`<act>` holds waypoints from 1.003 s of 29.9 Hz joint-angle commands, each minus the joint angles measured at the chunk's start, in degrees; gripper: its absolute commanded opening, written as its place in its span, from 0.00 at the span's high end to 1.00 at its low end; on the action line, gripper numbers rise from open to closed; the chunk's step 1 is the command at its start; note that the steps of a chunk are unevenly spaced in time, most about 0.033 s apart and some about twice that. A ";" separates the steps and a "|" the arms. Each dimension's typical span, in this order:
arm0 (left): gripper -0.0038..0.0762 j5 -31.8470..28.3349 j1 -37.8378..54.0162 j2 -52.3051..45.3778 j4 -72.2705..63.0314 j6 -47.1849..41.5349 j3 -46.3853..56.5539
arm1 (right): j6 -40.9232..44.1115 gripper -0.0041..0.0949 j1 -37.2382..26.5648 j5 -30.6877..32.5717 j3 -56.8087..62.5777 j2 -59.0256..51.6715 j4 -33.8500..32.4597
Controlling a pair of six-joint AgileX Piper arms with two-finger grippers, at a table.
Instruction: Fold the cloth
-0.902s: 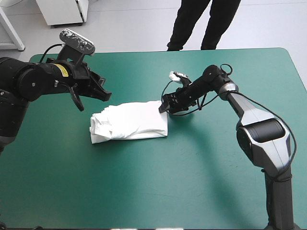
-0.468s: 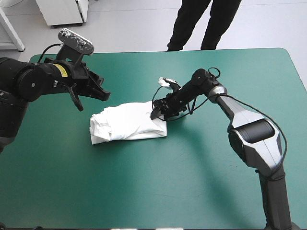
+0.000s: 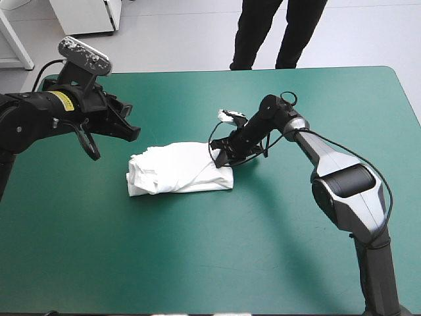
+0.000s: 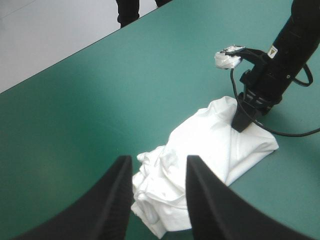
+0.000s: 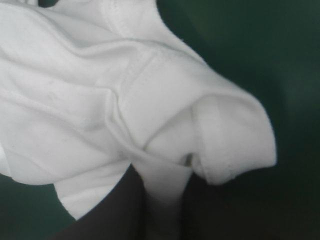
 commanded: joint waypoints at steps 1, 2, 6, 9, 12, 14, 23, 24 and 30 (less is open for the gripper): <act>0.61 1.47 -0.37 -2.00 -0.67 -0.55 -1.29 | 0.90 0.98 -3.76 2.51 -0.40 -4.48 -12.55; 0.61 1.47 -0.37 -2.19 -0.67 -0.55 -1.29 | 0.90 0.98 -4.89 2.51 -0.28 -5.35 -13.05; 0.61 1.47 -0.37 -2.26 -1.08 -0.55 -1.29 | 2.27 0.98 -10.60 2.38 -0.28 -8.94 -15.50; 0.61 1.47 -0.37 -2.26 -2.04 -0.55 -1.29 | 2.69 0.98 -15.31 2.38 0.74 -12.25 -16.75; 0.61 1.47 -0.37 -2.26 -3.17 -0.55 -1.29 | 2.43 0.97 -20.47 2.38 4.54 -15.90 -19.50; 0.61 1.47 -0.37 -2.26 -3.17 -0.55 -1.29 | 2.20 0.97 -24.37 2.38 7.92 -18.24 -21.74; 0.61 1.47 -0.37 -2.26 -3.17 -0.55 -1.29 | -0.76 0.97 -41.70 1.45 19.56 -26.22 -22.44; 0.61 1.47 -0.37 -2.26 -3.17 -0.55 -1.29 | -0.76 0.97 -43.44 0.85 19.89 -26.78 -22.30; 0.61 1.47 -0.37 -2.55 -3.38 -0.55 -1.29 | -2.31 0.97 -48.96 0.41 20.38 -26.75 -22.16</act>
